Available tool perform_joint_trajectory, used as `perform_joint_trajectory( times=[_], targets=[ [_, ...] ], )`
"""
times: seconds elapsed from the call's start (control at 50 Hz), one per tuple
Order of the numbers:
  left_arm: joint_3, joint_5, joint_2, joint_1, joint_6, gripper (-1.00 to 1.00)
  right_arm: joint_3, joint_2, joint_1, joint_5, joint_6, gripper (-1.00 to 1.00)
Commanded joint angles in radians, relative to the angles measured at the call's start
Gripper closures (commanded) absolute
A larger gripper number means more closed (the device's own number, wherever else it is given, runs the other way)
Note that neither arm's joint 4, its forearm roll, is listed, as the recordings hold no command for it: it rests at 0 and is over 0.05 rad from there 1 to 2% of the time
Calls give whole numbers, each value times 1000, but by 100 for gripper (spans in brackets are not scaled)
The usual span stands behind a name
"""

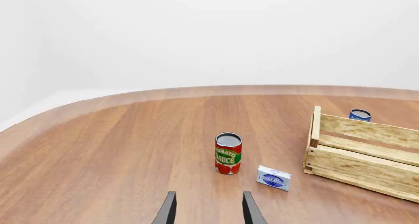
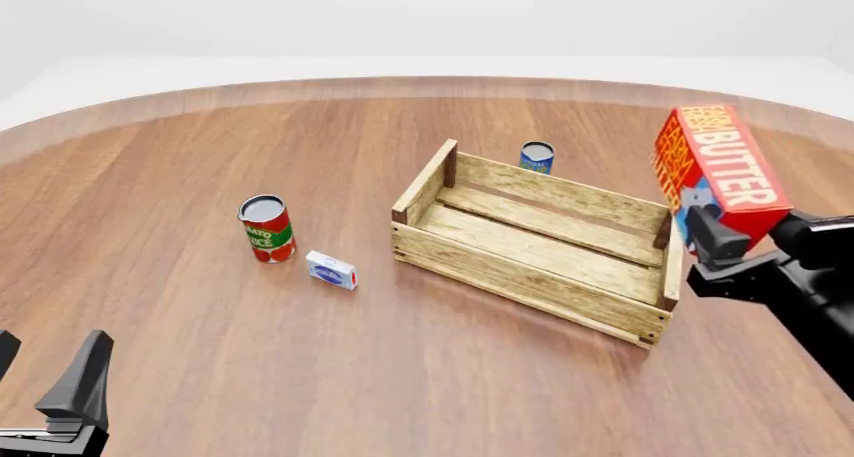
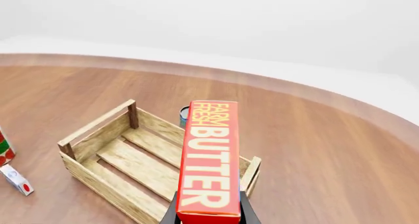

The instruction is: Pick up the butter and put it in the tray.

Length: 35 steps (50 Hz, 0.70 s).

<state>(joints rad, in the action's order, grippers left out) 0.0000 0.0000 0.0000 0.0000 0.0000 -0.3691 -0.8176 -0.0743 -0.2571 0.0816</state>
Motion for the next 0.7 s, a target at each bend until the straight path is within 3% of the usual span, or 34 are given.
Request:
perform_joint_trajectory(
  times=[0.02,0.7],
  targets=[
    [0,0,0,0,0,-100,-59,-96,-47,-54,-8,100],
    [0,0,0,0,0,-100,-194,-386,-158,-179,-34,100]
  ],
)
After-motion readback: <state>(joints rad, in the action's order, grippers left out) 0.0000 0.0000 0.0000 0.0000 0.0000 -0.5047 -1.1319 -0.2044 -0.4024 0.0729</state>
